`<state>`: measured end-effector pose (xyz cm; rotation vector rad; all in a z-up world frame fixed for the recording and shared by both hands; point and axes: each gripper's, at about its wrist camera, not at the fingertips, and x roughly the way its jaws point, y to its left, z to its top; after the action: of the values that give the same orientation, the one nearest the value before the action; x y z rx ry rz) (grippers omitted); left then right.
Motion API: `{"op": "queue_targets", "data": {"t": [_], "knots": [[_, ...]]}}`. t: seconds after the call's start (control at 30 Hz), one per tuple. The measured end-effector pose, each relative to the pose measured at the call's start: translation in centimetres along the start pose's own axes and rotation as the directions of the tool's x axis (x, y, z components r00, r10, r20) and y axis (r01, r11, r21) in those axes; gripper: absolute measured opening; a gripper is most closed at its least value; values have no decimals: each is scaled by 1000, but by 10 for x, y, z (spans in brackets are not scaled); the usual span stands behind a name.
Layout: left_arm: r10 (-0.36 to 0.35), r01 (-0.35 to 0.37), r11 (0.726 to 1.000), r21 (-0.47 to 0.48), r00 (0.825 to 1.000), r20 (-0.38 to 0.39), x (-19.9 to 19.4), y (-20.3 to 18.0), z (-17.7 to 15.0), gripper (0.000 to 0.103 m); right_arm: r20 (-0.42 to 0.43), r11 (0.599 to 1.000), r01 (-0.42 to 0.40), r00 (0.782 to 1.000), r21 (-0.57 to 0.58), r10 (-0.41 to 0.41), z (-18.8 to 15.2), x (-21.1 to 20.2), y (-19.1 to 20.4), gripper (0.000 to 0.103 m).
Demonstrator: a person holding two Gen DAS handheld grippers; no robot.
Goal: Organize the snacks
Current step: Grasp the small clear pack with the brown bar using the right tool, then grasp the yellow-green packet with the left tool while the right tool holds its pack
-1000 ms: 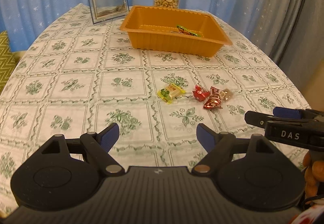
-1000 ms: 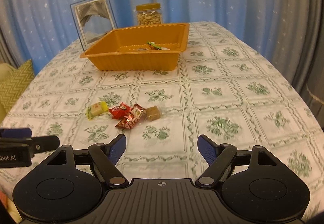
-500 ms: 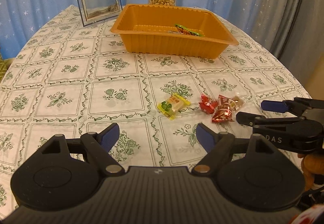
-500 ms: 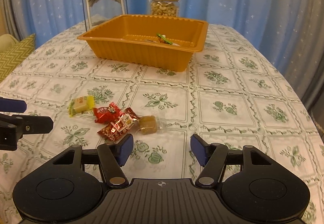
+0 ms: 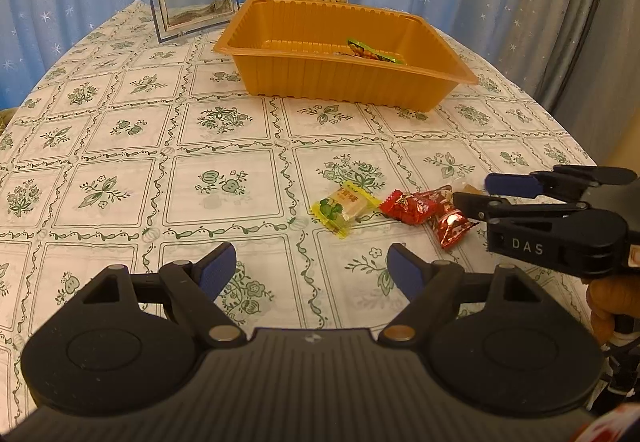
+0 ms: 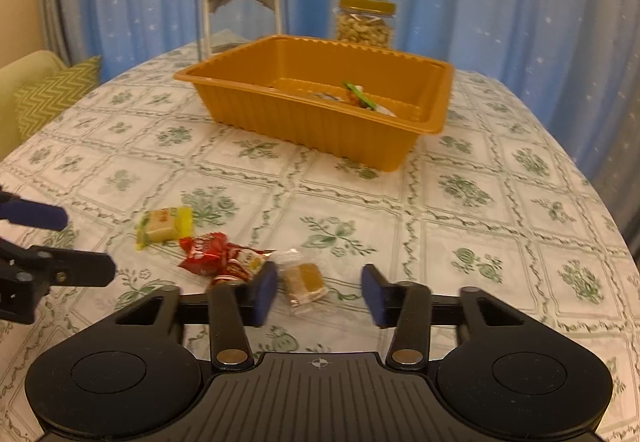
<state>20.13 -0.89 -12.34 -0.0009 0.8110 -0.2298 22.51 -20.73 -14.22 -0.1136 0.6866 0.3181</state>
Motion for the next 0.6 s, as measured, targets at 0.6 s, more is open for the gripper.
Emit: {"op": "queue_targets", "data": {"t": [0.6], "knots": [[-39,32,959,281,999,19,35,-16,25,63,-21,977,69,998,202,-66,-5,-23,-20,21]]}}
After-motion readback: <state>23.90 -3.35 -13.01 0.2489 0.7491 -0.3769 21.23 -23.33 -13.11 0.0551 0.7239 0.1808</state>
